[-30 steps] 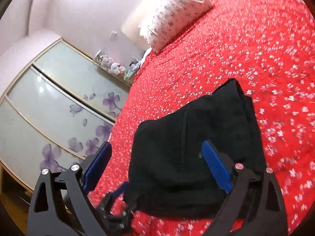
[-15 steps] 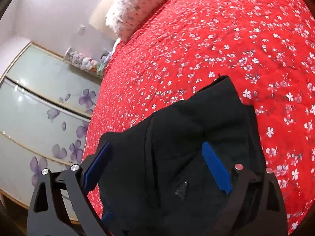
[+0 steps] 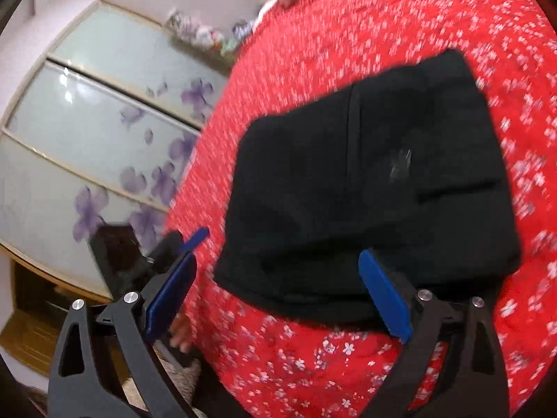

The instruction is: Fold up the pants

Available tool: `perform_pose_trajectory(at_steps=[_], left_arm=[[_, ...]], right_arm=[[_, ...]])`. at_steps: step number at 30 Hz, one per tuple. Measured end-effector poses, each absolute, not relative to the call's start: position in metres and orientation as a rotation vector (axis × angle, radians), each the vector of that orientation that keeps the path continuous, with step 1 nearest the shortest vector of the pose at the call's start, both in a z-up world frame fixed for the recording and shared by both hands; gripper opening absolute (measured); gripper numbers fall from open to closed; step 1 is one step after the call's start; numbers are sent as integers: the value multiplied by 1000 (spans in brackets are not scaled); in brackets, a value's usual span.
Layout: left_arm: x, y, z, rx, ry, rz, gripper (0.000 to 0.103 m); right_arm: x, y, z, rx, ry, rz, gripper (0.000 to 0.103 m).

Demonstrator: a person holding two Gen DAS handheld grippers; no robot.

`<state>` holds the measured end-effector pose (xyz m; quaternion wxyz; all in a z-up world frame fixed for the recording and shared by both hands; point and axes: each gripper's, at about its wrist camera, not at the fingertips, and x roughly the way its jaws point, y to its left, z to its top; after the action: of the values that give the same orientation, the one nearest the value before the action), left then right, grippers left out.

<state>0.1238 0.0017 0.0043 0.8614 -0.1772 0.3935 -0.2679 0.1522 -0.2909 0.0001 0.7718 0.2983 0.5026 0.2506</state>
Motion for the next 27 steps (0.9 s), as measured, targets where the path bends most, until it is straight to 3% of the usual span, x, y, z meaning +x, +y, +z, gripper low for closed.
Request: perform_pose_trajectory(at_steps=[4,9,15,21,27], left_arm=[[128,-30,-24,-181,946,-476,101],[121,-43,-26,-69,912,-441,101],[146,10,-6,-336,865,-378,101],[180,47,-16,-432,921,-272,101],[177,42,-36,-449,987,-285,101]], right_arm=[[144,-291,-14,707,1076,513,96],[139,-289,2,649,1050,519,95],[137,-366,34,683,823,331,96],[160,-411,-7,856,903,311,92],[175,-402,-31,807,1009,274,85]])
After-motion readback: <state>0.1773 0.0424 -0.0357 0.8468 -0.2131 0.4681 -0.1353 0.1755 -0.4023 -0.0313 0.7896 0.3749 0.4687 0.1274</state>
